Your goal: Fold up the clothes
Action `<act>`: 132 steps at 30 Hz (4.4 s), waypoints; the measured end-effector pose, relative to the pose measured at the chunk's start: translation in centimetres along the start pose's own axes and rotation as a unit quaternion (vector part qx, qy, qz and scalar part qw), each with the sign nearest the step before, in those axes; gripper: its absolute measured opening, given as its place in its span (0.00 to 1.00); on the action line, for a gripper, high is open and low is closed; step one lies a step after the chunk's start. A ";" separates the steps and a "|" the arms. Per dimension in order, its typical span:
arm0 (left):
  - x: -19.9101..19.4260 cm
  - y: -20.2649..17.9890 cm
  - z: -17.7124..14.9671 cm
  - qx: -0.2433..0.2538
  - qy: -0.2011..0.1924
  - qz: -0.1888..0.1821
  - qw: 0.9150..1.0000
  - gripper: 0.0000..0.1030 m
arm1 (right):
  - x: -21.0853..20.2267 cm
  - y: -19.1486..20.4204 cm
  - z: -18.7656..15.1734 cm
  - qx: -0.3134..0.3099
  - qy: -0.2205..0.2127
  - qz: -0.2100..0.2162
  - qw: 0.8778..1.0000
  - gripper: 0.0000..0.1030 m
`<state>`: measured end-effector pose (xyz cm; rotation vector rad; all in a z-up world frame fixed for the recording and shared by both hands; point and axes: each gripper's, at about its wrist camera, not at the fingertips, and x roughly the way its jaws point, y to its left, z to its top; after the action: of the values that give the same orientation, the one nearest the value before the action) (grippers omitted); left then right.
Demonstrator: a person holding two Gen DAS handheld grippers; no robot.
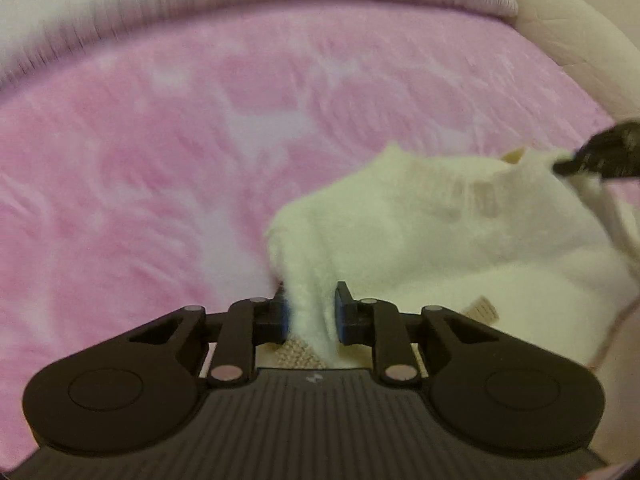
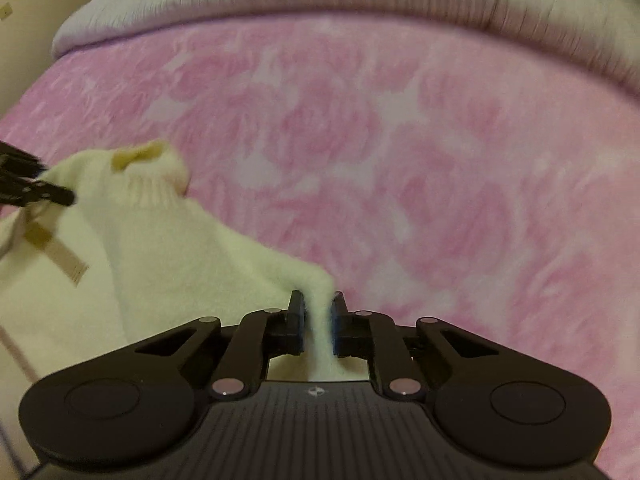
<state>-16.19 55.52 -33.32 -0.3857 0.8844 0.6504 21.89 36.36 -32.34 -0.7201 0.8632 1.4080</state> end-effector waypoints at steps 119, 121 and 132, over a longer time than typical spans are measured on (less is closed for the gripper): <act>-21.2 -13.0 -24.0 -0.560 -0.066 0.101 0.819 0.44 | -18.6 -18.4 -31.5 0.633 -0.050 -0.163 0.755 0.31; -22.6 -11.9 -25.1 -0.572 -0.081 0.120 0.807 0.50 | -19.5 -17.5 -30.6 0.614 -0.050 -0.168 0.770 0.67; -22.5 -6.8 -34.7 -0.636 -0.061 0.059 0.767 0.44 | -16.4 2.6 -29.9 0.405 0.097 0.089 0.905 0.72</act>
<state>-42.42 22.89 -35.07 -1.4974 0.2015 1.3391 17.35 2.52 -33.78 -0.1340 1.5680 0.9921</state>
